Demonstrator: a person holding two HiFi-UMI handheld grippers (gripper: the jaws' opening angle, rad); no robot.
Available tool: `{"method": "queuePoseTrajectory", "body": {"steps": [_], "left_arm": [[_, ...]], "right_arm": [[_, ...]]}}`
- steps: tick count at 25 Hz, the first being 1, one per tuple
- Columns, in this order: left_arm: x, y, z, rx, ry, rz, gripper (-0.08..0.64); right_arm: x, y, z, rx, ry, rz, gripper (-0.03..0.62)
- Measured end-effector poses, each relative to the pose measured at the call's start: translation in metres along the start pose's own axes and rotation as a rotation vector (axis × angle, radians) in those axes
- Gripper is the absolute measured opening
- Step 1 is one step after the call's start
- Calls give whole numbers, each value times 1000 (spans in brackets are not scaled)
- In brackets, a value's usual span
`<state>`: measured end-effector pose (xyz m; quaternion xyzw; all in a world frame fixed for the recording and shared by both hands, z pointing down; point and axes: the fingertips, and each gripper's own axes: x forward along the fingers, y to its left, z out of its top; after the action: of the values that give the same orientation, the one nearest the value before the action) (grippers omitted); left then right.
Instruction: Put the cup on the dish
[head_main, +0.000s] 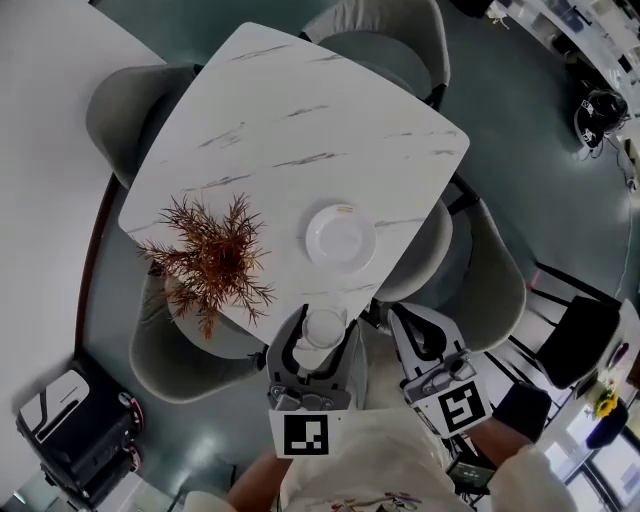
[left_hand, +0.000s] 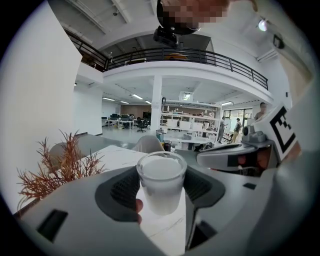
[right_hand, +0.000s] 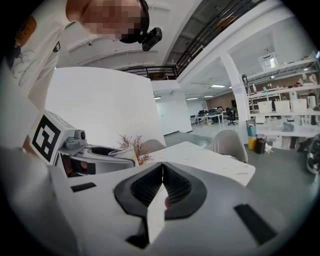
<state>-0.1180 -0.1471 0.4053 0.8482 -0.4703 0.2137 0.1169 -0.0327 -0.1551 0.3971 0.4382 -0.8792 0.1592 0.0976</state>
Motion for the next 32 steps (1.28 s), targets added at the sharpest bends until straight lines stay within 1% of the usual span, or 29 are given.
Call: {"method": "queuePoseTrajectory", "body": {"steps": [1, 3, 4, 6, 10, 14, 19, 26, 32], "left_arm": [[4, 0, -3, -11, 0, 3, 272], [12, 1, -7, -61, -18, 24, 272], [15, 1, -10, -65, -19, 27, 272], [21, 1, -18, -32, 8, 16, 272], [36, 7, -30, -50, 7, 36, 272], [49, 12, -41, -11, 12, 34, 272], [63, 15, -55, -32, 4, 49, 272], [83, 21, -71, -33, 3, 62, 272], [100, 21, -84, -19, -7, 67, 272]], "right_arm": [[4, -1, -2, -4, -5, 0, 6], [10, -5, -5, -13, -16, -1, 6], [13, -6, -8, -14, -12, -1, 6], [19, -10, -15, -15, -1, 0, 6], [32, -18, -27, -13, 3, -6, 6], [45, -23, -45, 5, 20, -17, 6], [60, -32, -58, 14, 18, -36, 6], [76, -44, -80, 15, 30, -53, 6], [87, -53, -97, 18, 39, -65, 6]]}}
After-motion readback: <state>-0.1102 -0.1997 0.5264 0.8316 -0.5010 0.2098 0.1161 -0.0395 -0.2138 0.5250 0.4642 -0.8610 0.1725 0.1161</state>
